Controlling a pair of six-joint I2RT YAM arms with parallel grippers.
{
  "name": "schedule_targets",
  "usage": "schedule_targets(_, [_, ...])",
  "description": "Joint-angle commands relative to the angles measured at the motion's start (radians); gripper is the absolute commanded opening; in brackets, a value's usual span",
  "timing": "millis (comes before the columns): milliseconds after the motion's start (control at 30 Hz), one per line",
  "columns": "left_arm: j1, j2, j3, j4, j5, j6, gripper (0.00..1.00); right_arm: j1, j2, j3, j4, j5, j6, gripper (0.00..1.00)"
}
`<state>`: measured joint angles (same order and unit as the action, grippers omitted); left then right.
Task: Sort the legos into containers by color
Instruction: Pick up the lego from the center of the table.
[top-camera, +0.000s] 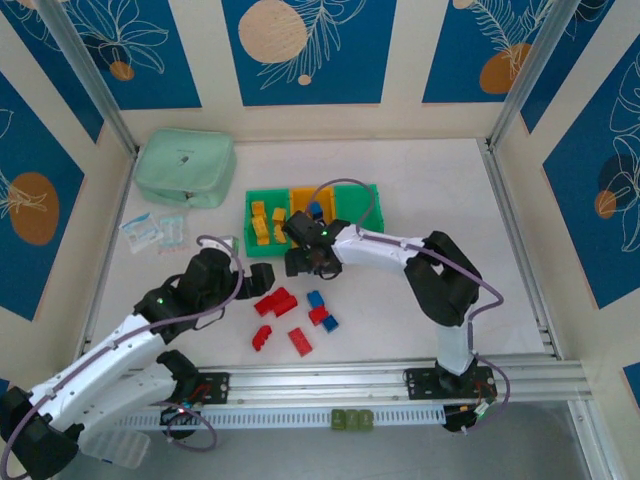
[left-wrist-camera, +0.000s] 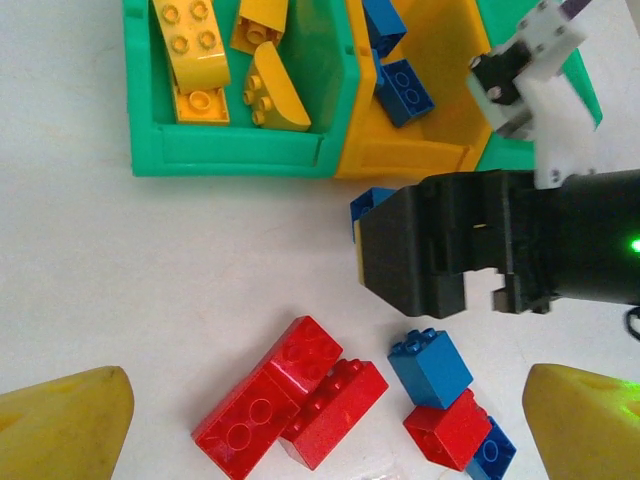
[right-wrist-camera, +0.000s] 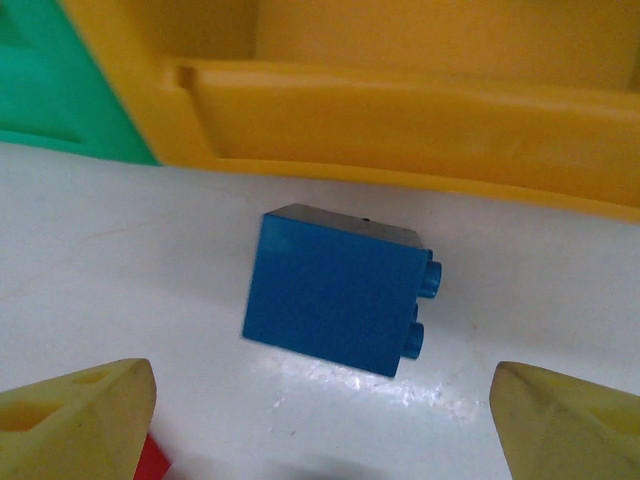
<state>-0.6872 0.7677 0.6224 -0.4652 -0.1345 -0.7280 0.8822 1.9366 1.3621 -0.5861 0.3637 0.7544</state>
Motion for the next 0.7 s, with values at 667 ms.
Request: schedule_targets(667, [0.015,0.065,-0.022,0.038,0.008,-0.003,0.99,0.013,0.063,0.023,0.046,0.106,-0.033,0.48])
